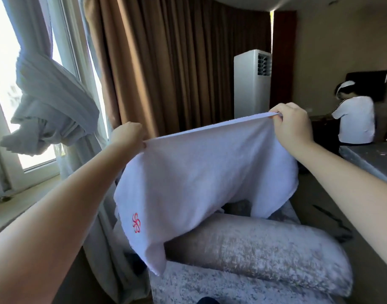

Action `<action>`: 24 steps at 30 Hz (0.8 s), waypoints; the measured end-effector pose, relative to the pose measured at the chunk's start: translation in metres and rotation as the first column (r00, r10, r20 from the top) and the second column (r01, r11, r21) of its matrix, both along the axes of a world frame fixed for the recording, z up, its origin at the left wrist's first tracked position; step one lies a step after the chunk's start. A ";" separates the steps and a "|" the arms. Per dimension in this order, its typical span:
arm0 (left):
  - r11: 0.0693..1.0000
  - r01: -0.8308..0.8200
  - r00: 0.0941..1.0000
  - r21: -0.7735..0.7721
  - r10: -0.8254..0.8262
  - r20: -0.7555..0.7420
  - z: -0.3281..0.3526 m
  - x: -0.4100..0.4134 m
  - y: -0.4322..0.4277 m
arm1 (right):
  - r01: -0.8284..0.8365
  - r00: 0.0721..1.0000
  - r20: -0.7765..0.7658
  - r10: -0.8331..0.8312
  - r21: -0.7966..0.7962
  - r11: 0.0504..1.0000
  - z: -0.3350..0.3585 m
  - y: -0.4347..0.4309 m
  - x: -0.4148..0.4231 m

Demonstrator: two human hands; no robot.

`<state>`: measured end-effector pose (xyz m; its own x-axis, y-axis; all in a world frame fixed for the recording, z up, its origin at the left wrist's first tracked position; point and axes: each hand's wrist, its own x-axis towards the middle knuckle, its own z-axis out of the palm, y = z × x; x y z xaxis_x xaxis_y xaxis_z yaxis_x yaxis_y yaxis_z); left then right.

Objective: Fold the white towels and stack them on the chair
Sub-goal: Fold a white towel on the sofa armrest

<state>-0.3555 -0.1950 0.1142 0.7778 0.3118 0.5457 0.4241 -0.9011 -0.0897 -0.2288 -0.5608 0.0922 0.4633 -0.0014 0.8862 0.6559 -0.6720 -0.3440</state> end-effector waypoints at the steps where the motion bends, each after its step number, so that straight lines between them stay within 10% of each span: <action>1: 1.000 0.013 1.000 -0.017 -0.013 0.022 0.007 0.001 0.002 | 0.006 1.000 0.028 -0.007 0.024 1.000 0.007 -0.004 0.001; 24: 0.926 0.190 0.933 -0.326 -0.067 0.353 -0.034 0.083 0.014 | 0.125 0.958 -0.255 -0.132 -0.046 0.991 -0.041 -0.047 0.069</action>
